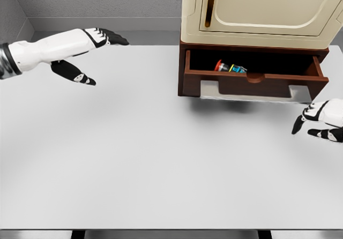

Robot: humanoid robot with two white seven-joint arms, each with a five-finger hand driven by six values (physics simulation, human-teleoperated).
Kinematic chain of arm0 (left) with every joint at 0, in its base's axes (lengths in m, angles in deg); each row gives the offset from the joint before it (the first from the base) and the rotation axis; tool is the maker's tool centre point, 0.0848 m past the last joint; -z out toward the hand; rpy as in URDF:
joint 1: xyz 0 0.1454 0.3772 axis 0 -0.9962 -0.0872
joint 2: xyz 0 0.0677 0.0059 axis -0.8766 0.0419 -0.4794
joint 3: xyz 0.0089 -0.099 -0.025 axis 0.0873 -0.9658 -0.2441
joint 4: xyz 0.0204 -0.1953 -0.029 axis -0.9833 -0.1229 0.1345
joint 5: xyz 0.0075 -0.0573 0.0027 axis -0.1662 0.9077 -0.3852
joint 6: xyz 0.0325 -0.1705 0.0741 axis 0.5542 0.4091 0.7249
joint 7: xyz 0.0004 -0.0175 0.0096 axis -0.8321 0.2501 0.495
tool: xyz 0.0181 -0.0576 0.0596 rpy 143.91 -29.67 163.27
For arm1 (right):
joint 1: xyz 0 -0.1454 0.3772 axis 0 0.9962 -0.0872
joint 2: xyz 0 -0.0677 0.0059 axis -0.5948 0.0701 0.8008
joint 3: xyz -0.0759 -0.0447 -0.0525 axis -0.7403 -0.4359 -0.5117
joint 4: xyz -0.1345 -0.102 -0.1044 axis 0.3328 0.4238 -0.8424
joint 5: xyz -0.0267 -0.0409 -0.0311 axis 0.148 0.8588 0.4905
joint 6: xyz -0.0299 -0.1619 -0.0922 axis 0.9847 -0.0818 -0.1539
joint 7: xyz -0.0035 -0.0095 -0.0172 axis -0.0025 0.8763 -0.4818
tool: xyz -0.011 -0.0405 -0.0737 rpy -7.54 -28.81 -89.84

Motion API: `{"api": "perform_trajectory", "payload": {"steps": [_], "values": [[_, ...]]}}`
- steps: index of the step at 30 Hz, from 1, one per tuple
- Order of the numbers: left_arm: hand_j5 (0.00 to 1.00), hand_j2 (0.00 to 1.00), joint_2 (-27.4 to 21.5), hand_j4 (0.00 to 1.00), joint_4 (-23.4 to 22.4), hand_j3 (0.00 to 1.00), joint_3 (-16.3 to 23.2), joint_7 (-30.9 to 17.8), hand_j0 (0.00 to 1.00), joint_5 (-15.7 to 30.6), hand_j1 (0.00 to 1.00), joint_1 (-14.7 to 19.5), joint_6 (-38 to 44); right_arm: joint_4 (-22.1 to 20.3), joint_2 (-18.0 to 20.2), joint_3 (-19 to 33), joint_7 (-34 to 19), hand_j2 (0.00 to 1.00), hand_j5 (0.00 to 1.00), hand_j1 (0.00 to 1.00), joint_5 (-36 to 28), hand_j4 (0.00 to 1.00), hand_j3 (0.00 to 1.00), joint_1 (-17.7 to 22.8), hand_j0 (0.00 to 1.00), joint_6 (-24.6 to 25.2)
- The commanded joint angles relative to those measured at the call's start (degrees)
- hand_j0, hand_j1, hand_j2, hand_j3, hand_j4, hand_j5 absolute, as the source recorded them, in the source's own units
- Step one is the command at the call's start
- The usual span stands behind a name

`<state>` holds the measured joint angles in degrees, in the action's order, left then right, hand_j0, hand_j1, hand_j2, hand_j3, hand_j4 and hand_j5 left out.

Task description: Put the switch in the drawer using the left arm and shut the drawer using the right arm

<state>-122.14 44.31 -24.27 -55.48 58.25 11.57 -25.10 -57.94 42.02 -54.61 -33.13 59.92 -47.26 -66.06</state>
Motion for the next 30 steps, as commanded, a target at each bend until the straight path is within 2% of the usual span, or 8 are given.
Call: {"api": "perform_trajectory", "payload": {"steps": [1, 4, 14, 18, 21, 23, 26, 30], "values": [[1.0, 1.0, -0.1, 1.0, 0.3, 1.0, -0.2, 0.0, 1.0, 0.4, 1.0, 0.0, 0.2, -0.3, 0.0, -3.7, 0.7, 0.53, 0.53, 0.53, -2.0, 0.53, 0.53, -0.2, 0.53, 0.0], [1.0, 1.0, 0.0, 1.0, 0.4, 1.0, -0.2, 0.0, 1.0, 0.4, 1.0, 0.0, 0.2, -0.3, 0.0, -7.1, 0.7, 0.53, 0.53, 0.53, -2.0, 0.53, 0.53, -3.1, 0.53, 0.0], [1.0, 1.0, -0.1, 1.0, 2.0, 1.0, -0.2, 0.0, 1.0, 0.3, 1.0, -1.2, 0.2, -0.1, -0.7, -7.8, 0.7, 0.54, 0.54, 0.54, -2.1, 0.54, 0.54, -6.7, 0.54, 0.0], [1.0, 1.0, -0.1, 1.0, 2.0, 1.0, -0.2, 0.0, 1.0, 0.3, 1.0, -1.2, 0.2, 1.1, -1.3, -8.0, 0.7, 0.54, 0.54, 0.54, -2.2, 0.54, 0.54, -8.3, 0.54, 0.0], [1.0, 1.0, -0.1, 1.0, 2.0, 1.0, -0.2, 0.0, 1.0, 0.3, 1.0, -1.2, 0.2, 2.6, -2.0, -11.4, 0.7, 0.55, 0.55, 0.55, -2.1, 0.55, 0.55, -12.1, 0.55, 0.0], [1.0, 1.0, -0.1, 1.0, 2.0, 1.0, -0.2, 0.0, 1.0, 0.3, 1.0, -1.2, 0.2, 4.6, -2.9, -11.7, 0.7, 0.55, 0.55, 0.55, -2.1, 0.55, 0.55, -13.3, 0.55, 0.0], [1.0, 1.0, -0.2, 1.0, 2.0, 1.0, -0.2, 0.0, 1.0, 0.3, 1.0, -1.2, 0.2, 5.8, -3.1, -15.0, 0.7, 0.55, 0.55, 0.55, -1.3, 0.55, 0.55, -14.5, 0.55, 0.0], [1.0, 1.0, -0.2, 1.0, 2.0, 1.0, -0.2, 0.0, 1.0, 0.3, 1.0, -1.2, 0.2, 7.2, -4.2, -16.5, 0.7, 0.55, 0.55, 0.55, 0.4, 0.55, 0.55, -15.6, 0.55, 0.0]]}}
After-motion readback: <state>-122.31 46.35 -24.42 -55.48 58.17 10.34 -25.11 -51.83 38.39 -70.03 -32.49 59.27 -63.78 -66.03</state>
